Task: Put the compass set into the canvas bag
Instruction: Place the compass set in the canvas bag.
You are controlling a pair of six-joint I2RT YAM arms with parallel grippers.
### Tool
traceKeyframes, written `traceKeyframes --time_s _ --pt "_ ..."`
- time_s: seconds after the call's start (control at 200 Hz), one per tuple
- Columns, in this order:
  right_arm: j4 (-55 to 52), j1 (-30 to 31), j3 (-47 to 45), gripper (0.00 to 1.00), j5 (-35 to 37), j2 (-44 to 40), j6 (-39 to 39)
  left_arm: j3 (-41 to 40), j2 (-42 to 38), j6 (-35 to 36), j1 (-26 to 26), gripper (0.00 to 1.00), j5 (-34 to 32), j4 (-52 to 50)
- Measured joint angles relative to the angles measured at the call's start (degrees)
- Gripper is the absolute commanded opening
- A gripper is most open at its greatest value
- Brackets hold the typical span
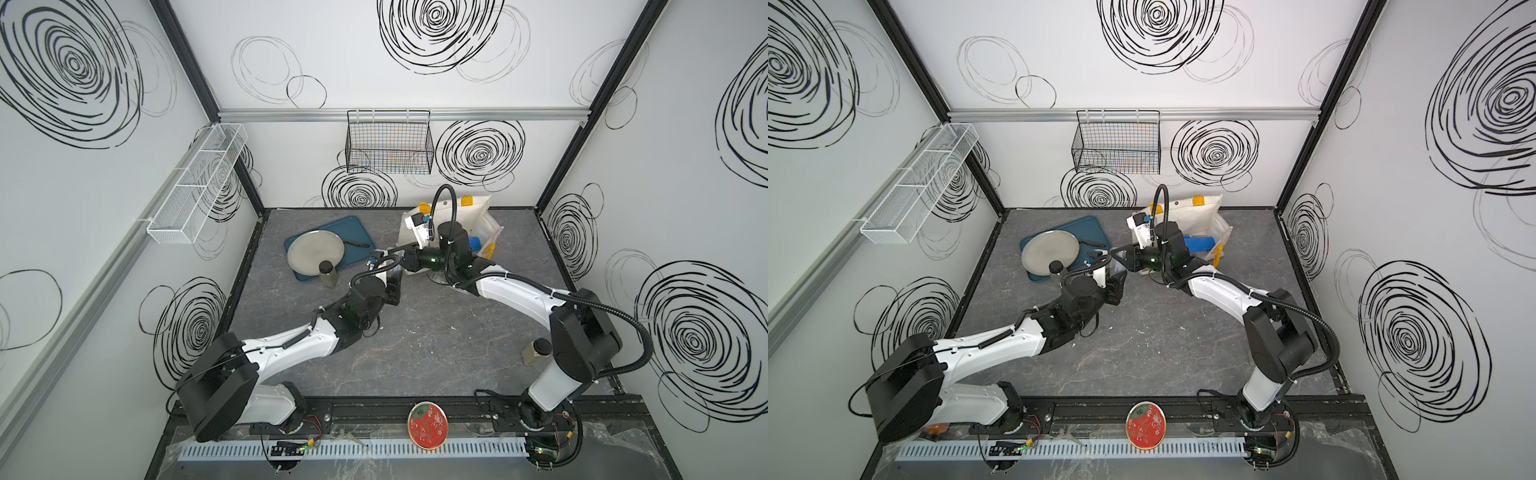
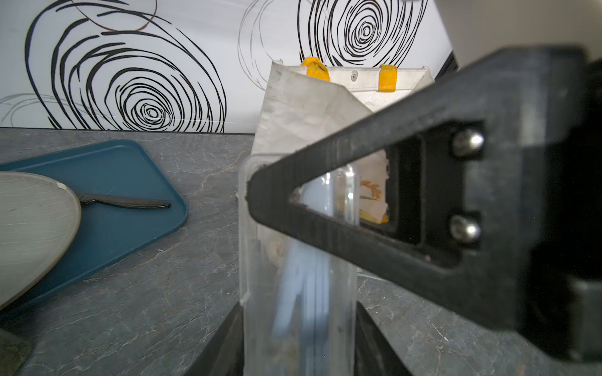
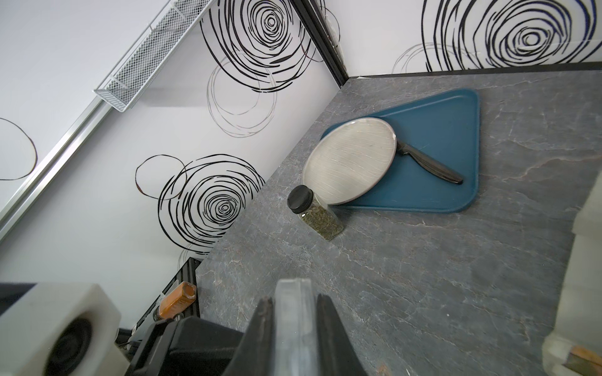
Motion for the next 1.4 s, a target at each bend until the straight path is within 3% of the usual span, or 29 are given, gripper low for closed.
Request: traceKeyframes --time_s 0.105,0.29,0.435,0.685,0.956,1.201,1.401 --pt "0.1 0.2 0.3 0.1 0.3 0.2 0.2 0.1 0.0 0.7 -0.1 1.0 -0.5 -0.6" --pt "-0.2 0.1 1.8 0.1 0.5 0.3 0.2 -0.7 -0.3 0.9 -0.2 0.99 -0.6 0.5" --pt "-1.3 -1.1 5.4 0.1 0.4 0.3 -0.3 -7.2 -4.7 1.1 0.5 0.99 1.9 5.6" --pt "-3.5 -10.0 10.7 0.09 1.7 -1.6 -1.9 -13.4 -9.9 0.0 2.8 0.99 6.0 10.1" --pt "-6.5 -20.5 12.3 0.09 12.5 -7.0 -6.0 -14.0 -9.9 -1.3 3.3 0.99 7.1 11.0" --pt "-8.0 -21.5 12.2 0.1 25.8 -6.8 -11.8 -14.0 -9.9 -1.8 4.0 0.99 7.0 11.4" --pt "-8.0 -21.5 11.5 0.11 29.6 0.6 -12.6 -15.1 -10.1 -3.3 4.7 0.99 6.3 11.5"
